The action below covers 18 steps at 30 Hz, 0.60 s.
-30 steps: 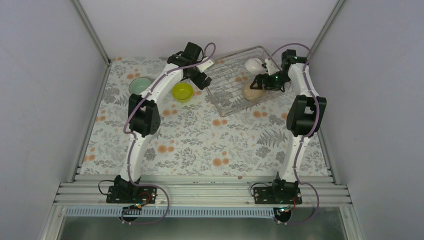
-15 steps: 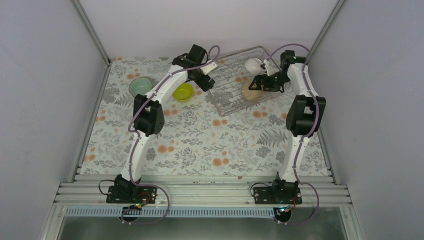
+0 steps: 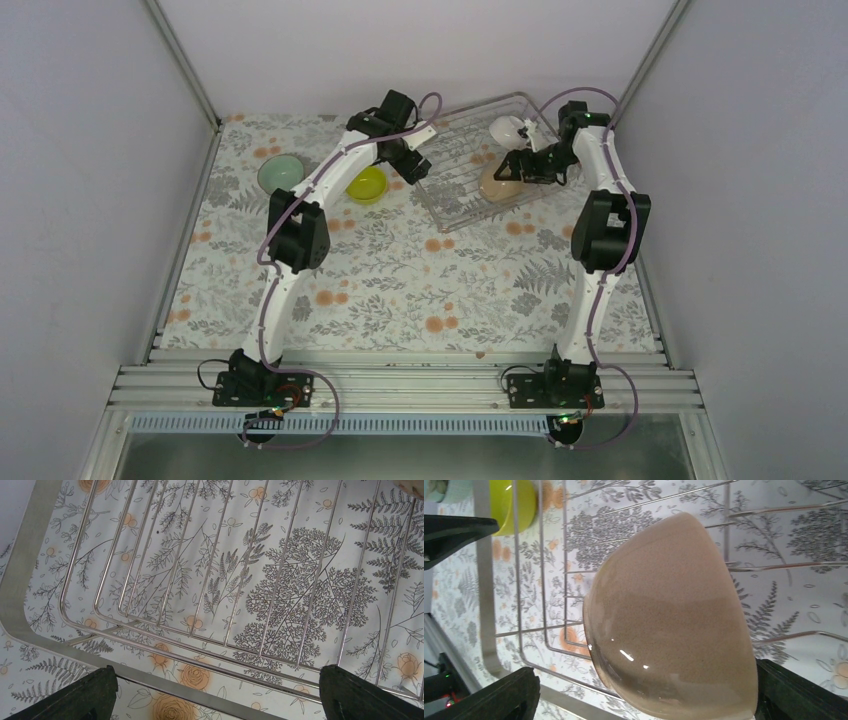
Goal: Unload the bowls from the dish rack
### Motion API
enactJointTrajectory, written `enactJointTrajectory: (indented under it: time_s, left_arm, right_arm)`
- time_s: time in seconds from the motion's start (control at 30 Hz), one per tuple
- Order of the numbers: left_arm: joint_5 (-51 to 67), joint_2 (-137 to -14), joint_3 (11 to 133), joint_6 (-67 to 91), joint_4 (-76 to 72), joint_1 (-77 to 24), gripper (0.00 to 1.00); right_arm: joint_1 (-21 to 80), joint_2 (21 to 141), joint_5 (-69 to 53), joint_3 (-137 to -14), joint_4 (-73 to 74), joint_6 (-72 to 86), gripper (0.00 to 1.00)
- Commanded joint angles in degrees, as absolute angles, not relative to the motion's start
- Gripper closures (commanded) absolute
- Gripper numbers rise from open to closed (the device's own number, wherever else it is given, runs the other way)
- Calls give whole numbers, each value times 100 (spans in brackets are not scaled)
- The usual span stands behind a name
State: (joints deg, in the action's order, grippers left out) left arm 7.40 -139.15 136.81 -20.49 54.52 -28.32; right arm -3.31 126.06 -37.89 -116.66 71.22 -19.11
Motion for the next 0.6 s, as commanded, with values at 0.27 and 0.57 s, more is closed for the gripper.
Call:
enactJointTrajectory:
  time_s: [0.27,0.57]
  left_arm:
    - [827,-14132,13851,-2039,5624,-3109,0]
    - [817,-14094,13830,-2057,5643,-3120,0]
  right_arm:
    - [-142,12376,-4317,-11697,7356,-2104,0]
    - [-120,12278,-3966,-11585,7014,-2159,0]
